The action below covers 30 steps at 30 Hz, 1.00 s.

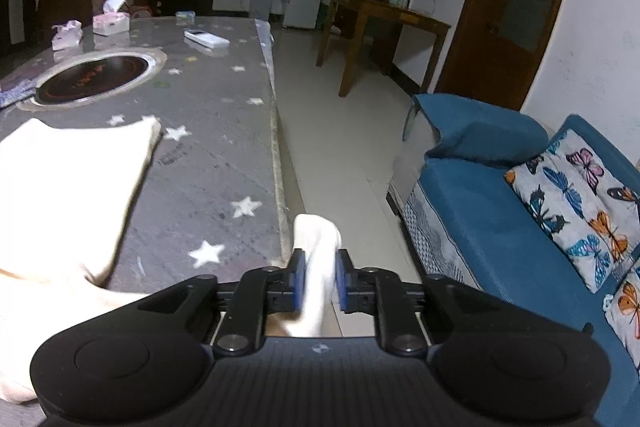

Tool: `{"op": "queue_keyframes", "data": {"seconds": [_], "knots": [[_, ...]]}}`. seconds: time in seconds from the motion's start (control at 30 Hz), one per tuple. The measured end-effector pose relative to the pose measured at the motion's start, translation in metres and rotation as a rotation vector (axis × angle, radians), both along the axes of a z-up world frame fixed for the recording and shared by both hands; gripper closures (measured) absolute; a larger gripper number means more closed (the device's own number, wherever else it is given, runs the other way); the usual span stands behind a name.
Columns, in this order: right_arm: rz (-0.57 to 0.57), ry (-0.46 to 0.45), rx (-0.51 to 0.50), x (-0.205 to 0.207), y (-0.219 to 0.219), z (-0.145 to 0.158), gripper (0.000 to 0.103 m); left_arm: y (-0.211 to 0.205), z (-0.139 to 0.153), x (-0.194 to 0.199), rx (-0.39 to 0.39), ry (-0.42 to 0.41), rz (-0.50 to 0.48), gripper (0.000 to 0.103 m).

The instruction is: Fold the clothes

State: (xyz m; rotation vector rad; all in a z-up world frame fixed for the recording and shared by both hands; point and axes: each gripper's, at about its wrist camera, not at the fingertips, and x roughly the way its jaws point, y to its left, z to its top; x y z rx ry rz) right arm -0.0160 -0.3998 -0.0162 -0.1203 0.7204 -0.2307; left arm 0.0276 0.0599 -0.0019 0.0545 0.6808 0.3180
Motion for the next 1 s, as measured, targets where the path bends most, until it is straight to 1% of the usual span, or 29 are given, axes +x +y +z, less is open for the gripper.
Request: {"op": "queue_keyframes", "data": {"seconds": [0.07, 0.1, 0.23, 0.4, 0.47, 0.53, 0.63, 0.7, 0.73, 0.8, 0.87, 0.97, 1.0], "knots": [[0.018, -0.013, -0.004, -0.001, 0.003, 0.006, 0.086, 0.003, -0.002, 0.0, 0.001, 0.007, 0.025, 0.099], [0.029, -0.02, -0.003, -0.001, 0.005, 0.01, 0.084, 0.004, -0.002, 0.0, 0.004, 0.012, 0.027, 0.099], [0.08, -0.033, 0.015, 0.004, 0.016, 0.018, 0.083, 0.003, -0.003, 0.001, 0.011, 0.03, 0.028, 0.098], [0.149, -0.029, 0.063, 0.015, 0.032, 0.023, 0.082, 0.002, -0.003, 0.004, 0.015, 0.048, 0.03, 0.089], [0.179, -0.025, 0.074, 0.02, 0.039, 0.024, 0.082, 0.002, 0.001, 0.004, 0.009, 0.043, 0.026, 0.082], [0.207, -0.021, 0.081, 0.025, 0.046, 0.026, 0.082, 0.003, 0.006, 0.004, 0.004, 0.031, 0.02, 0.068], [0.242, -0.013, 0.084, 0.034, 0.054, 0.027, 0.081, 0.001, 0.015, 0.006, 0.011, 0.01, 0.005, 0.057], [0.258, -0.009, 0.093, 0.039, 0.057, 0.027, 0.081, -0.002, 0.021, 0.008, 0.015, -0.004, -0.008, 0.053], [0.266, -0.006, 0.1, 0.042, 0.058, 0.026, 0.081, -0.004, 0.024, 0.009, 0.012, -0.01, -0.021, 0.052], [0.281, 0.001, 0.117, 0.049, 0.06, 0.025, 0.079, -0.009, 0.03, 0.013, -0.017, -0.017, -0.067, 0.049], [0.293, 0.01, 0.132, 0.058, 0.062, 0.021, 0.076, -0.015, 0.033, 0.019, -0.063, -0.012, -0.123, 0.049], [0.312, 0.027, 0.154, 0.072, 0.066, 0.016, 0.076, -0.028, 0.033, 0.034, -0.156, 0.01, -0.234, 0.049], [0.317, 0.034, 0.162, 0.077, 0.067, 0.014, 0.076, -0.033, 0.032, 0.04, -0.175, 0.02, -0.267, 0.049]]}}
